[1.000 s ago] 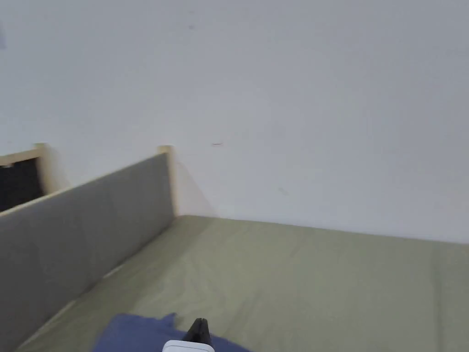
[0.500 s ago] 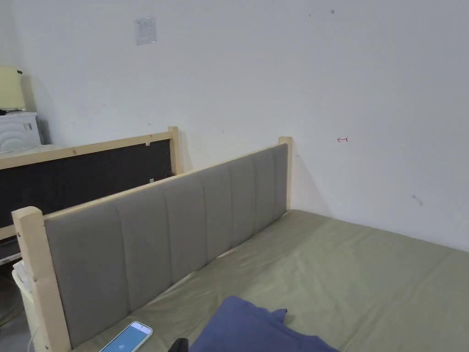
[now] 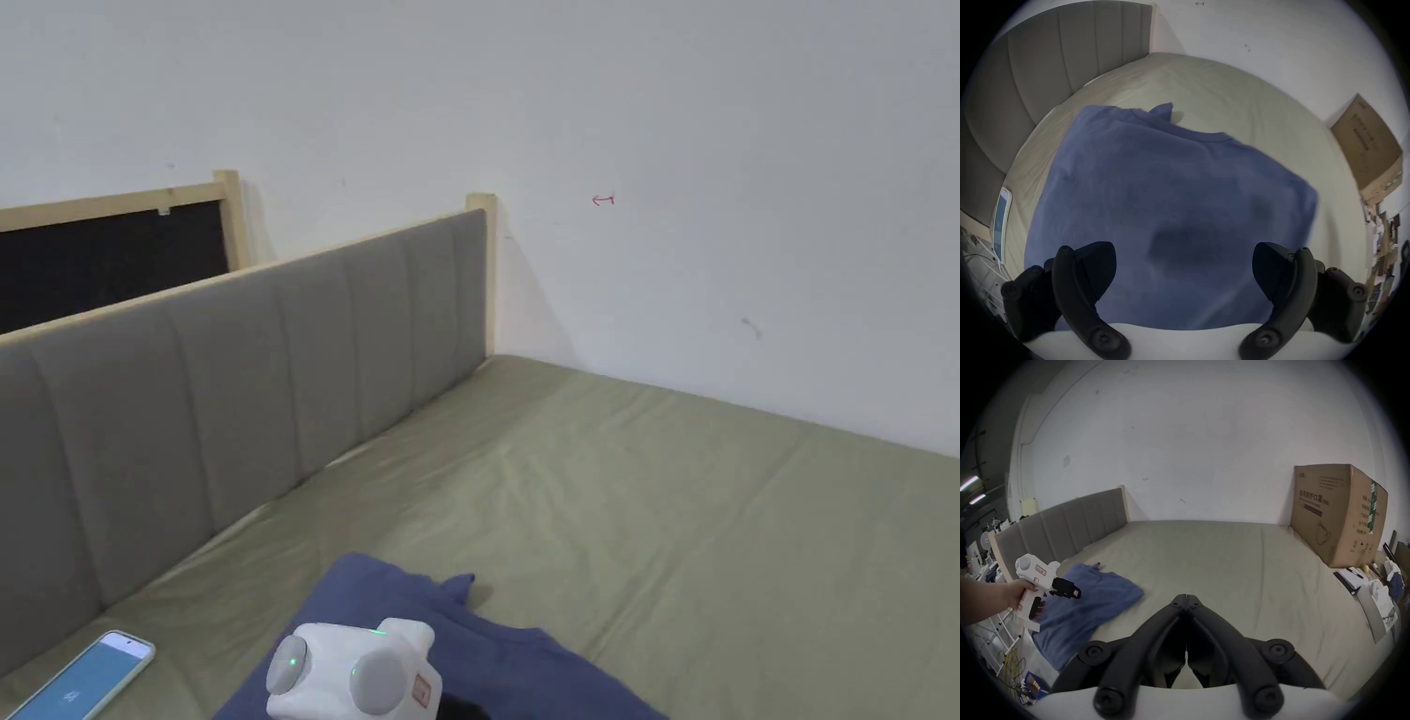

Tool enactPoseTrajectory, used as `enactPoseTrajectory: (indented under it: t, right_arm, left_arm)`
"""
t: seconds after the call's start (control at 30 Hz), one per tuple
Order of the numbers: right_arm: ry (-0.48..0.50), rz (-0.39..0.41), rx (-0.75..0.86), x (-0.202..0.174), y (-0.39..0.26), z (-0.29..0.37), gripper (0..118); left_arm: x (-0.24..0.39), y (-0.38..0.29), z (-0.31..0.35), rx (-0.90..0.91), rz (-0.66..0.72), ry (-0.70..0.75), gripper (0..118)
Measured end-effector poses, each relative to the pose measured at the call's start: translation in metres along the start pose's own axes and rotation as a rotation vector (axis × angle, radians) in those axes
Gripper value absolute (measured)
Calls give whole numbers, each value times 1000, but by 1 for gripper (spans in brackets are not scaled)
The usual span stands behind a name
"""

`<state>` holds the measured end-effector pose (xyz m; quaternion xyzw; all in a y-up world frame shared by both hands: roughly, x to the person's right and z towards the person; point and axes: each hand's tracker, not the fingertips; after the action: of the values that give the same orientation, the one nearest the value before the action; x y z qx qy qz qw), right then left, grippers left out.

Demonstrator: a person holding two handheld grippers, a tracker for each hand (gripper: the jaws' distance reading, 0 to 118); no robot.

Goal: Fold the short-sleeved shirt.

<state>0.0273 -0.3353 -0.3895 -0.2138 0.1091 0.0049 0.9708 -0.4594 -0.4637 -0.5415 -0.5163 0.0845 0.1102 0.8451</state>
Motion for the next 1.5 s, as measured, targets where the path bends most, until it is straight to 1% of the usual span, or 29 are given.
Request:
enactPoseTrajectory:
  t: [0.07,0.1,0.13,0.17,0.23,0.33,0.37,0.4,0.43,0.5,0.53,0.57,0.6,0.63,0.77,0.87,0.97,1.03,1.1,1.17,1.2,1.3,1.4,1.47,1.5]
  right_arm:
    - [-20,0,-31,5,-6,-7,0]
    - [-23,-4,-46,7,-8,-11,0]
    - [-25,-9,-61,9,-10,-14,0]
    - [-25,-13,-71,10,-12,-18,0]
    - [-28,-16,-87,10,-14,-22,0]
    - [-22,-37,-69,10,-18,-20,0]
    - [-29,-46,-43,10,-18,-18,0]
    - [-36,-49,-27,8,-17,-15,0]
    - [-38,-50,-23,9,-16,-13,0]
    - [-36,-52,-15,12,-10,-9,0]
    - [-33,-51,-12,14,-8,-7,0]
    - [-32,-48,-4,16,-5,-4,0]
    - [-39,-45,6,18,-3,0,0]
    - [-45,-47,17,21,-1,5,0]
    - [-51,-80,45,32,5,29,0]
    - [-52,-94,59,40,6,48,0]
    - [-65,-85,88,48,9,67,0]
    - [-78,-90,116,54,10,80,0]
    - [-92,-105,141,62,13,91,0]
    - [-108,-128,162,69,15,101,0]
    - [-114,-140,172,74,16,106,0]
    - [-135,-164,207,85,20,120,0]
    - [-153,-178,236,97,22,132,0]
    - [-168,-183,248,104,22,139,0]
    - [-177,-186,252,109,21,142,0]
  left_arm:
    - [5,4,-26,-46,-36,37,113]
    - [2,-3,-28,-81,-29,62,113]
    - [2,-6,-42,-155,-30,86,114]
    - [0,-9,-49,-126,-35,57,118]
    - [-3,-14,-43,-66,-32,39,118]
    - [-4,-19,-39,32,107,31,118]
    - [-7,-22,-36,61,129,30,118]
    - [-4,-21,-35,33,96,36,118]
    - [-2,-21,-32,33,80,44,115]
    - [2,-23,-27,47,67,91,98]
    - [3,-23,-23,53,62,85,84]
    - [5,-24,-16,71,55,96,58]
    - [6,-23,-9,77,53,93,24]
    - [4,-26,-1,94,53,88,0]
    - [-5,-27,34,66,79,32,0]
    - [0,-15,95,214,-29,35,0]
    - [14,1,166,287,-149,12,0]
    - [29,10,218,368,-204,-8,0]
    - [49,19,272,474,-212,-82,0]
    - [77,21,321,552,-212,-204,0]
    - [94,22,344,585,-226,-274,0]
    - [145,25,397,665,-287,-393,0]
    - [205,32,427,629,-342,-548,0]
    - [241,39,432,544,-367,-635,0]
    - [268,39,430,500,-376,-654,0]
